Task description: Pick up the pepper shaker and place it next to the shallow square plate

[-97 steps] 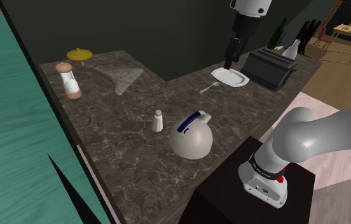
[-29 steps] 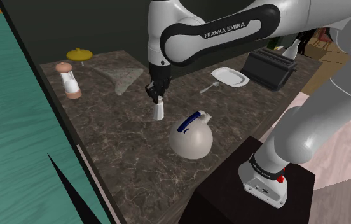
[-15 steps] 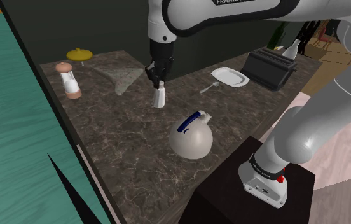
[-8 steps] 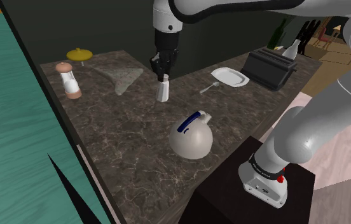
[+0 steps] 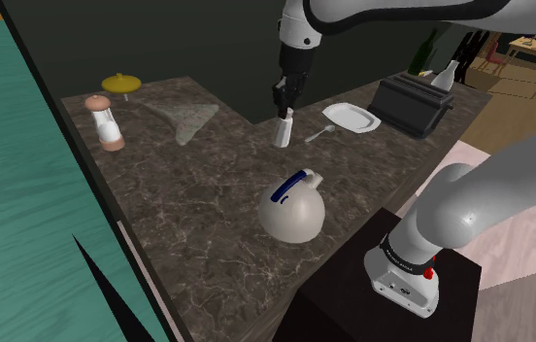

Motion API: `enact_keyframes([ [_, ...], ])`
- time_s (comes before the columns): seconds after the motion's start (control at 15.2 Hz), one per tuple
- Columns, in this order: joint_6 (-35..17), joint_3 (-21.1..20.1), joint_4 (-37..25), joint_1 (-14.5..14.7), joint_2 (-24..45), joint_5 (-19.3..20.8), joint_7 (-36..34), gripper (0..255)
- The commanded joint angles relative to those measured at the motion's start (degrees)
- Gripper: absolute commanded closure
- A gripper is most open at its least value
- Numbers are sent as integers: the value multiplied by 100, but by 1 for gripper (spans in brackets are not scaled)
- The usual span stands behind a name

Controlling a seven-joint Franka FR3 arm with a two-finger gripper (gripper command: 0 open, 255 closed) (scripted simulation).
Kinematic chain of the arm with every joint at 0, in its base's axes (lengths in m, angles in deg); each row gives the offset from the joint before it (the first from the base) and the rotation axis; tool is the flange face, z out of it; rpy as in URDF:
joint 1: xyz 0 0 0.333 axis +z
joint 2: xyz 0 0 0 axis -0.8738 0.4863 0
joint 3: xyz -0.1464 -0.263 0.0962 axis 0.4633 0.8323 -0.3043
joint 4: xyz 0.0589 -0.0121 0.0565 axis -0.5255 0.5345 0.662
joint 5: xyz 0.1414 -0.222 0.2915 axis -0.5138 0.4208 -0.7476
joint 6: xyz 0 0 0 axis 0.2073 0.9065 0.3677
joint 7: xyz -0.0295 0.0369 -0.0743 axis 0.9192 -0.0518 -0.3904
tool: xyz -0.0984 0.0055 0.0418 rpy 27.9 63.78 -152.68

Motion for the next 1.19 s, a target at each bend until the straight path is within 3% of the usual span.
enact_keyframes([
  [0.0, 36, 184, 198, -74, -229, 35, 258, 255],
  [0.59, 182, 1120, 849, -496, -1014, 436, 1450, 255],
  [1.12, 274, 2013, 993, -928, -1293, 950, 2537, 255],
])
